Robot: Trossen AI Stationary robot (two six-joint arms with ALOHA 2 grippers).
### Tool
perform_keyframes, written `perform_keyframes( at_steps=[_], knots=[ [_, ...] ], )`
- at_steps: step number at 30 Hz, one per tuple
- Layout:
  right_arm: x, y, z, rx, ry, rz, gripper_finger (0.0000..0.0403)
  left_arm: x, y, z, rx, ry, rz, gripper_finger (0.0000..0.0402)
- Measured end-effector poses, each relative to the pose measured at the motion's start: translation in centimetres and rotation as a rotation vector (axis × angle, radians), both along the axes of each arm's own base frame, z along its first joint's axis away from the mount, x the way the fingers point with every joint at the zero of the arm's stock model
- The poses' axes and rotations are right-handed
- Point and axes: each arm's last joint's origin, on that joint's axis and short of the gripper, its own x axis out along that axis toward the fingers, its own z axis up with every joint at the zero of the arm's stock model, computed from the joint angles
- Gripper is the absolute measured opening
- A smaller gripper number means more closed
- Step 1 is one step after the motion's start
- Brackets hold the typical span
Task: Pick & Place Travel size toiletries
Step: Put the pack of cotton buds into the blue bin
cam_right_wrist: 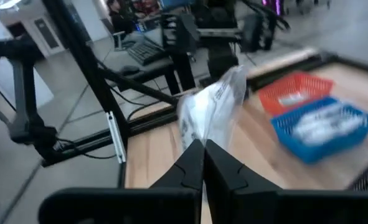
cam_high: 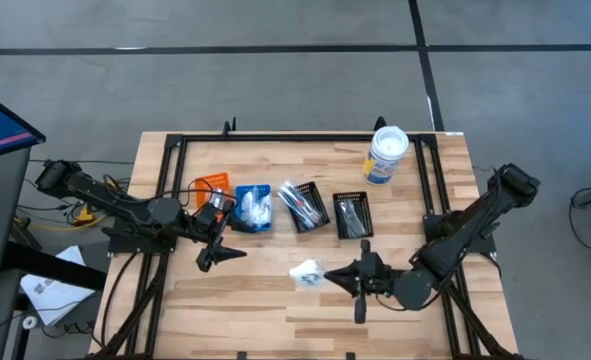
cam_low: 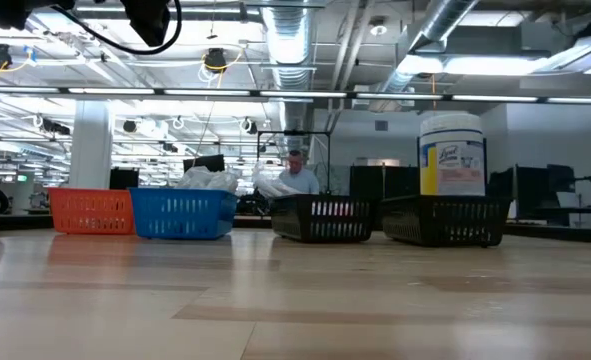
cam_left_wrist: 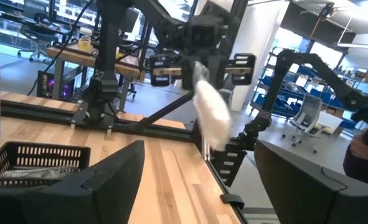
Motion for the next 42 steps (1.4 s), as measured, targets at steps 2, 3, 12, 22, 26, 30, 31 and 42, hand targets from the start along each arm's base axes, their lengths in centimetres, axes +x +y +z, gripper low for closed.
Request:
perform_keyframes(
  at_steps=[2, 3, 12, 22, 26, 30, 31, 42],
  knots=[
    [0.4, 0.2, 0.0, -0.049, -0.029, 0.009, 0.0000, 0.0, 0.0, 0.0, 0.001, 0.000, 0.000, 0.0297],
    [0.7, 0.3, 0.1, -0.060, -0.048, 0.010, 0.0000, 0.0, 0.0, 0.0, 0.001, -0.003, 0.000, 0.0297],
    [1.8, -0.4, 0.5, -0.134, -0.094, -0.019, 0.0000, -0.1, -0.2, 0.0, 0.050, -0.014, -0.072, 0.0296],
    [3.6, -1.3, 1.8, -0.014, -0.247, 0.393, 0.0000, -0.4, -1.2, -0.3, 0.433, -0.138, -0.240, 0.0296],
    [6.1, -2.4, 0.6, 0.182, -0.294, 0.462, 0.0000, -0.4, -2.6, -1.0, 0.610, -0.196, -0.308, 0.0296],
    [8.5, -4.1, -1.0, 0.346, -0.325, 0.461, 0.0000, 0.4, -3.5, -1.5, 0.726, -0.183, -0.246, 0.0296],
    [9.2, -4.5, -1.6, 0.382, -0.314, 0.444, 0.0000, 0.7, -3.8, -1.4, 0.753, -0.176, -0.209, 0.0296],
    [10.9, -6.0, -4.3, 0.516, -0.171, 0.465, 0.0000, 1.1, -8.2, -2.2, 1.385, 0.049, 0.310, 0.0296]
  ],
)
